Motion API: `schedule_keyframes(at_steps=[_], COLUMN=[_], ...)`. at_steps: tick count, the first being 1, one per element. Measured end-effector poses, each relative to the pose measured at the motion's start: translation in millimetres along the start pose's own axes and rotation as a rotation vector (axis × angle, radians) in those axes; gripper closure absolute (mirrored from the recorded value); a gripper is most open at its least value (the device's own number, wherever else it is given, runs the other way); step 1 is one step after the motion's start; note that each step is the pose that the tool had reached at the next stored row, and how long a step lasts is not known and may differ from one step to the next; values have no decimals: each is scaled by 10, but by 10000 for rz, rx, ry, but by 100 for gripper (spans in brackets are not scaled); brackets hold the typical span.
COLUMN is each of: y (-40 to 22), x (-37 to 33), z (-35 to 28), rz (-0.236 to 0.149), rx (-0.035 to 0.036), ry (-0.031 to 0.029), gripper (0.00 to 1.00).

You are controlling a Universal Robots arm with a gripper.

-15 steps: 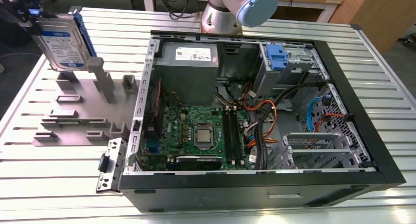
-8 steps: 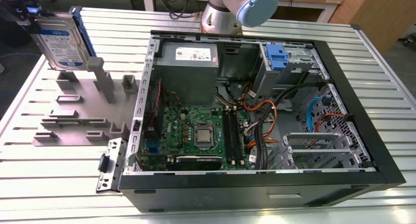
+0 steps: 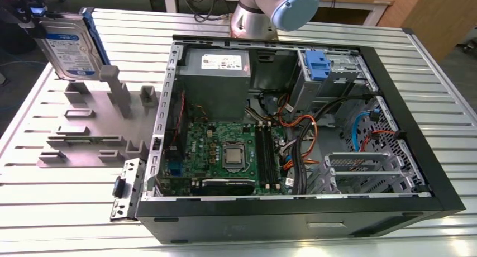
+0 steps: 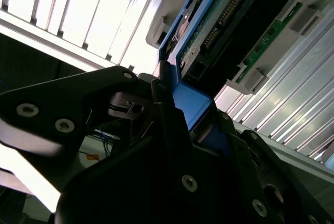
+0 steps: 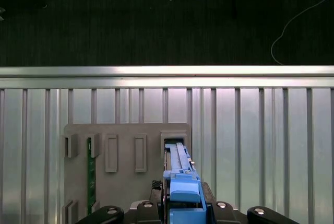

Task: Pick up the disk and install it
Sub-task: 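Pick up the disk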

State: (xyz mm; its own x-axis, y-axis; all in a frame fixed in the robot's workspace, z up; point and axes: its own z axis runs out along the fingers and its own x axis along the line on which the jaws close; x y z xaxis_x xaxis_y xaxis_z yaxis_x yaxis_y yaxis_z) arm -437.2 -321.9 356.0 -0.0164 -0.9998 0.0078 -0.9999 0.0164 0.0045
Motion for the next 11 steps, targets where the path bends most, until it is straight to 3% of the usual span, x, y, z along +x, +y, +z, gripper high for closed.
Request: schedule_keyframes(at_steps=[11], y=[1], x=[0], z=[-29], rz=[0], rx=[-3], ry=[-7], gripper=[64])
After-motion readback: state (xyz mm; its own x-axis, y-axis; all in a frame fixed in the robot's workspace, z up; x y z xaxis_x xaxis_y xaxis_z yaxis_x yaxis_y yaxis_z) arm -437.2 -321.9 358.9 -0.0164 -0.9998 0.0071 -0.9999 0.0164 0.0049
